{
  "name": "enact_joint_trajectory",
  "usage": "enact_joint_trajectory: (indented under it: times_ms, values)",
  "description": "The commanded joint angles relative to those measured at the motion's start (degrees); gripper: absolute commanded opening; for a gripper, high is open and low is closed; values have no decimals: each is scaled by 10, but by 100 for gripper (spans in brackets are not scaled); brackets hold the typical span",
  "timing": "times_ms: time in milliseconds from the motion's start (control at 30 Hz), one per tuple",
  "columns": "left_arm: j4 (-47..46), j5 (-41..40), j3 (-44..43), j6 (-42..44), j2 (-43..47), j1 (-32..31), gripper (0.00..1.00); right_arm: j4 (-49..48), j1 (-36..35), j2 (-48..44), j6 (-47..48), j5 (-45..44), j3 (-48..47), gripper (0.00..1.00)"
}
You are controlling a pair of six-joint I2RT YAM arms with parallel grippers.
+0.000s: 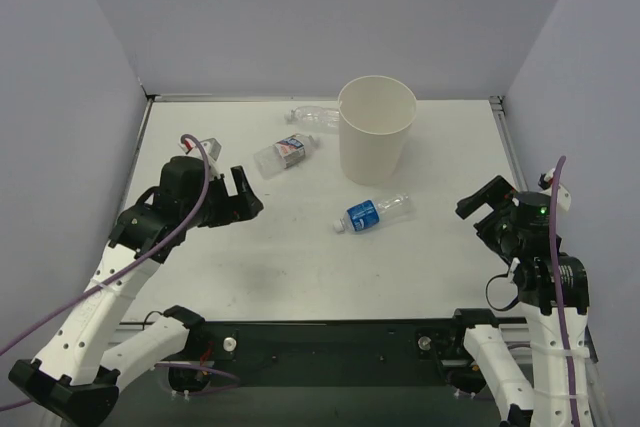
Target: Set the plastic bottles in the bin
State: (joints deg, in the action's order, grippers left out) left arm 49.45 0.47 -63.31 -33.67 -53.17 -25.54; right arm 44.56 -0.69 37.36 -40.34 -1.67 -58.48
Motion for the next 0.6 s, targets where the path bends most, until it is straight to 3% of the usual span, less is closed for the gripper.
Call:
enact_joint_trajectory:
  times_ms: [0, 233, 400, 567]
  values:
    - [-31, 20, -15, 8, 6, 1, 97, 40, 3, -1, -38, -52, -3, 100]
    - [-38, 41, -16, 13, 19, 1, 97, 20, 3, -11, -35, -23, 25, 98]
    - [-27, 43, -10, 5, 24, -1, 97, 11, 0, 73, -90, 12, 31, 95]
    - [-38, 52, -4, 2, 39, -2, 97, -35, -55, 145, -124, -19, 33, 96]
